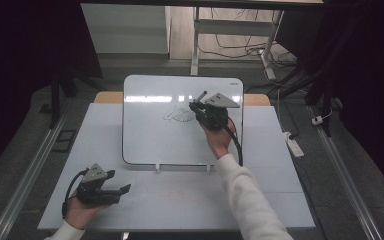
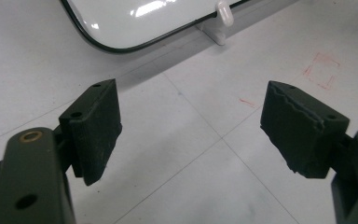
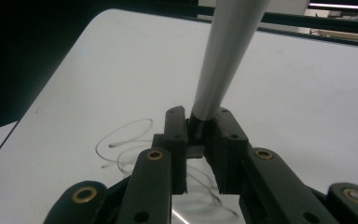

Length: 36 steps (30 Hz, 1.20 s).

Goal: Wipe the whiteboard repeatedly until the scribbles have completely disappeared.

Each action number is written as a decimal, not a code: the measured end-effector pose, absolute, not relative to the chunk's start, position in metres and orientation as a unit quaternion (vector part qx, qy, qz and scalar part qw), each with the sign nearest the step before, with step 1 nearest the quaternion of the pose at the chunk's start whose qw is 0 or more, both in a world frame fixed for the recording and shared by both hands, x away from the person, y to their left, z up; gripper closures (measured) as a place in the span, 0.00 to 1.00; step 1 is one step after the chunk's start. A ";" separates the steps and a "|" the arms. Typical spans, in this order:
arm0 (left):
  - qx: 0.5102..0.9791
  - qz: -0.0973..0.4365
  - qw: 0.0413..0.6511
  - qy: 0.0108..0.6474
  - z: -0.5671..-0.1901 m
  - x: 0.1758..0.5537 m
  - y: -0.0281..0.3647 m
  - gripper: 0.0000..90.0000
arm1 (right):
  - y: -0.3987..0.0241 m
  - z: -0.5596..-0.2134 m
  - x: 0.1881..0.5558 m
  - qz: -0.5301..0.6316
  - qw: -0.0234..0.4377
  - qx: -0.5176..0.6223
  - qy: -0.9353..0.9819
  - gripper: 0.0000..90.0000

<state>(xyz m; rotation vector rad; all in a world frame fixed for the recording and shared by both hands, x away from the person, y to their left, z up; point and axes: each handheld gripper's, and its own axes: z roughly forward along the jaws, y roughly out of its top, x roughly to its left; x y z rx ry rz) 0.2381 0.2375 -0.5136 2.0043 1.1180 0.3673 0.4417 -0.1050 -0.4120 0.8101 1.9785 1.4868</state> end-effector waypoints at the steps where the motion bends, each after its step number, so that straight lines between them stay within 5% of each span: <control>1: 0.791 0.145 0.397 0.441 -0.514 0.238 0.238 0.23 | -0.099 -0.413 0.443 0.550 0.267 0.296 0.734 0.86; 19: 0.791 0.145 0.395 0.444 -0.516 0.239 0.239 0.24 | -0.041 -0.427 0.449 0.522 0.238 0.225 0.788 0.86; 23: 0.790 0.145 0.397 0.445 -0.516 0.238 0.239 0.24 | -0.054 -0.416 0.458 0.530 0.279 0.263 0.756 0.86; 27: 0.789 0.144 0.399 0.445 -0.515 0.239 0.240 0.24 | -0.046 -0.427 0.451 0.531 0.239 0.255 0.772 0.86; 32: 0.788 0.143 0.399 0.446 -0.515 0.238 0.240 0.24 | -0.057 -0.422 0.452 0.537 0.274 0.276 0.749 0.86; 36: 0.789 0.142 0.400 0.445 -0.515 0.239 0.239 0.24 | -0.043 -0.435 0.442 0.528 0.246 0.239 0.777 0.86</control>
